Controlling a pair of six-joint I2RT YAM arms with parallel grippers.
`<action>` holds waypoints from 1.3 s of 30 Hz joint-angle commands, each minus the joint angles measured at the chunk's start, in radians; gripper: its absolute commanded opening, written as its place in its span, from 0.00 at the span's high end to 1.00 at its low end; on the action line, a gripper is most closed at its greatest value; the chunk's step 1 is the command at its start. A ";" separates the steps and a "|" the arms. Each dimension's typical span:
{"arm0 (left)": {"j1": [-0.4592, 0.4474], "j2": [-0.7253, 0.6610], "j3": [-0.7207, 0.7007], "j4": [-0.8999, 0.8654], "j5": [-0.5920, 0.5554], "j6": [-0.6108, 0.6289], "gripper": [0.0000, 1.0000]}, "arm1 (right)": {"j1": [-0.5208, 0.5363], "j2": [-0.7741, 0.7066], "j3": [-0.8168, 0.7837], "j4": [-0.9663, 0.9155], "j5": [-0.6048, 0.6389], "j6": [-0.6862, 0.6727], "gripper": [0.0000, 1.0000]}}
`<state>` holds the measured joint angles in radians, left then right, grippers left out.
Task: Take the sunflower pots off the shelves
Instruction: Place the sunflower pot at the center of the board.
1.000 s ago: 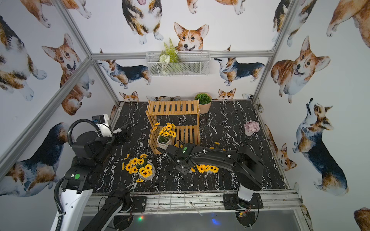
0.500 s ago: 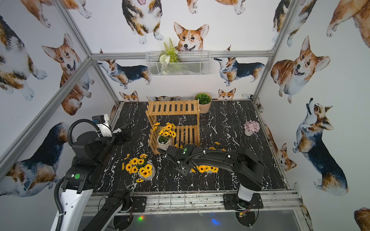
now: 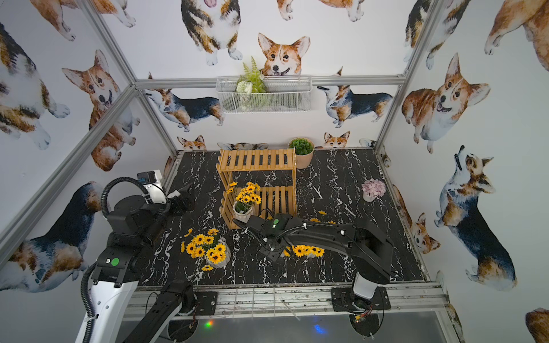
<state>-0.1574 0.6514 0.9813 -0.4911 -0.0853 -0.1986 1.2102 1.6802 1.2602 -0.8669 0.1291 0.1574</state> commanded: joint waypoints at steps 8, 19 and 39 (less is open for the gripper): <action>0.004 -0.006 -0.004 0.031 0.002 -0.007 0.00 | 0.002 -0.072 0.071 -0.063 -0.044 0.013 0.52; 0.004 -0.015 0.000 0.027 -0.004 -0.007 0.00 | 0.002 -0.102 0.214 -0.105 -0.113 -0.023 0.33; 0.004 -0.041 0.016 -0.006 -0.037 0.017 0.00 | -0.116 0.178 0.638 -0.183 -0.353 -0.181 0.33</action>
<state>-0.1570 0.6167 0.9936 -0.4980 -0.1070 -0.1917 1.1183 1.8194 1.8561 -1.0206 -0.1665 0.0227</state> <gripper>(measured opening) 0.998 0.670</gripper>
